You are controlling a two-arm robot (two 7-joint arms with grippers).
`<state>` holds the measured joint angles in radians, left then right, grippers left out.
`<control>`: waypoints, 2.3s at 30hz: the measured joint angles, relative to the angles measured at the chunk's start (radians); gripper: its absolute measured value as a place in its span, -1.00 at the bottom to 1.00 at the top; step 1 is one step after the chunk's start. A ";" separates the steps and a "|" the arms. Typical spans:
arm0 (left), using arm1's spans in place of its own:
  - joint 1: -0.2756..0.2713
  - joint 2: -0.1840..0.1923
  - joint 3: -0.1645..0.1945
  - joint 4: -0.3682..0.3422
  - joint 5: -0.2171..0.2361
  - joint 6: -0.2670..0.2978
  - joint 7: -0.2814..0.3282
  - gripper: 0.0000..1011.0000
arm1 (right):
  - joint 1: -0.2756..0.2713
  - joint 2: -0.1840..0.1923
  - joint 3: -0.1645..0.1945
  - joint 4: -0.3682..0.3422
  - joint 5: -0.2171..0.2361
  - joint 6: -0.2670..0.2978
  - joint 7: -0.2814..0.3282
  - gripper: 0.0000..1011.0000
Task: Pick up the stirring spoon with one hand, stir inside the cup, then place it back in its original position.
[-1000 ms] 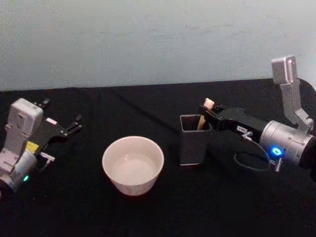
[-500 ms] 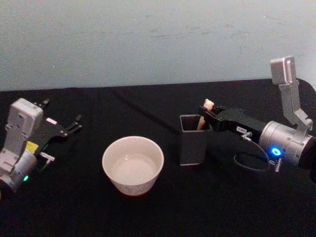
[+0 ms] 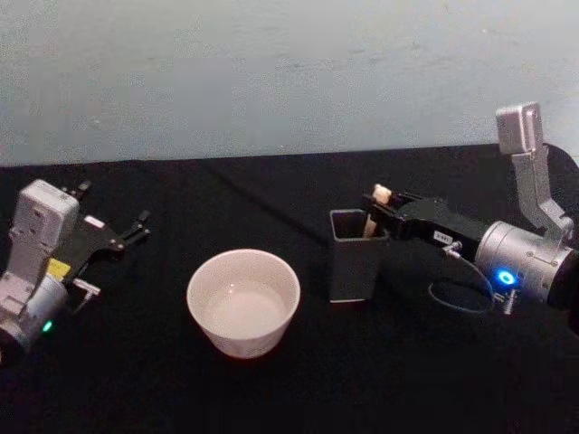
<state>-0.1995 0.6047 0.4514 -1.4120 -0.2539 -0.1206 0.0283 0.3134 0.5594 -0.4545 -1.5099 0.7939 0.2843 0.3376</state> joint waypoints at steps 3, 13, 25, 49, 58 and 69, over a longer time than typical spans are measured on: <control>0.000 0.000 0.000 0.000 0.000 0.000 0.000 0.98 | 0.000 0.000 0.000 0.000 0.000 0.000 0.000 -0.22; 0.000 0.000 0.000 0.000 0.000 0.000 0.000 0.98 | 0.000 0.000 0.000 -0.001 0.001 -0.001 0.001 0.41; 0.000 0.000 0.000 0.000 0.000 0.000 0.000 0.98 | 0.000 0.000 0.000 -0.001 0.001 -0.001 0.001 0.98; 0.000 0.000 0.000 0.000 0.000 0.000 0.000 0.98 | -0.061 -0.151 0.082 0.009 -0.323 -0.340 -0.358 0.98; 0.000 0.000 0.000 0.000 0.000 0.000 0.000 0.98 | -0.086 -0.149 0.064 0.094 -0.429 -0.301 -0.414 0.98; 0.000 0.000 0.000 0.000 0.000 0.000 0.000 0.98 | -0.119 -0.153 0.048 0.127 -0.467 -0.252 -0.396 0.98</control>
<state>-0.1995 0.6047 0.4514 -1.4120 -0.2539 -0.1205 0.0283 0.1948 0.4066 -0.4065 -1.3827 0.3267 0.0321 -0.0588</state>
